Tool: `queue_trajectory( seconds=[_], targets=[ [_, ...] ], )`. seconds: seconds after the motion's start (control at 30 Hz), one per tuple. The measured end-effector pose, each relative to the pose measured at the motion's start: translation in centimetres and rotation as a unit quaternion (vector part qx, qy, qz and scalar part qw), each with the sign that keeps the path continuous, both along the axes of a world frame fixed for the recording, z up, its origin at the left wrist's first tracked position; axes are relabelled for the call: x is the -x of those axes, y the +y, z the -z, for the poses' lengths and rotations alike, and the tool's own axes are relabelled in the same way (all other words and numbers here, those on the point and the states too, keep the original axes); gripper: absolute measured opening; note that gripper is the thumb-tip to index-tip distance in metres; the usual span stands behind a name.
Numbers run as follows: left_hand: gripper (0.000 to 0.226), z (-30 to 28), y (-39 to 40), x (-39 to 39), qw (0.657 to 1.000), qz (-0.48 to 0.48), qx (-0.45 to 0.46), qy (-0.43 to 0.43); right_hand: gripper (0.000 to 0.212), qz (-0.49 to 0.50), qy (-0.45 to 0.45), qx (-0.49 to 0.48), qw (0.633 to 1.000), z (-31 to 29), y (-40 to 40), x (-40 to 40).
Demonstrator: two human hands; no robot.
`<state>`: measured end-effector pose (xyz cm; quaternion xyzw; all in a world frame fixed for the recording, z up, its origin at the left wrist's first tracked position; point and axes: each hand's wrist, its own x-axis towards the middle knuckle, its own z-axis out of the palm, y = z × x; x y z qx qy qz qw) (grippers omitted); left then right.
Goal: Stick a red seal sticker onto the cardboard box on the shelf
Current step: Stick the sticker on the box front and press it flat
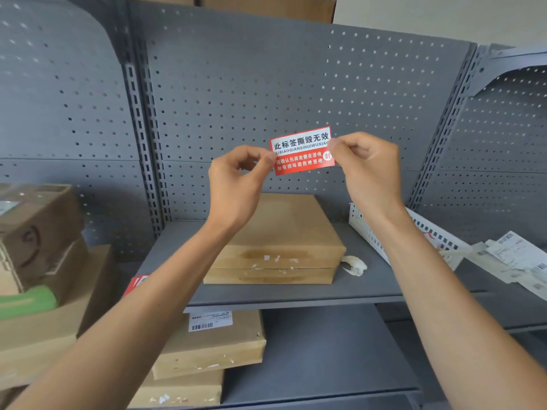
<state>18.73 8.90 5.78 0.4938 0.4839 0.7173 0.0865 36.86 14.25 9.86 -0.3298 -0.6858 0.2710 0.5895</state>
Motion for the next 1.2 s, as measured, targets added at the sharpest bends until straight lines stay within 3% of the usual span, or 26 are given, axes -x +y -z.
queue_trajectory(
  seconds=[0.33, 0.6, 0.9, 1.2],
  targets=[
    [0.011, 3.0, -2.3, 1.4, 0.997, 0.006, 0.035, 0.067, 0.01, 0.065, -0.081, -0.062, 0.993, 4.7, -1.9, -0.7],
    [0.001, 6.3, -5.0, 2.0, 0.988, -0.056, 0.062, 0.133, 0.012, 0.1, -0.142, -0.148, 0.974, 9.3, -3.2, -0.3],
    [0.011, 11.1, -7.0, 1.8, 0.942, -0.171, 0.089, 0.275, 0.015, 0.115, -0.174, -0.186, 0.96, 15.2, -4.1, -0.2],
    [0.015, 13.9, -7.3, 1.5, 0.916, -0.23, 0.1, 0.313, 0.014, 0.109, -0.177, -0.169, 0.963, 18.5, -4.9, -0.5]
  ],
)
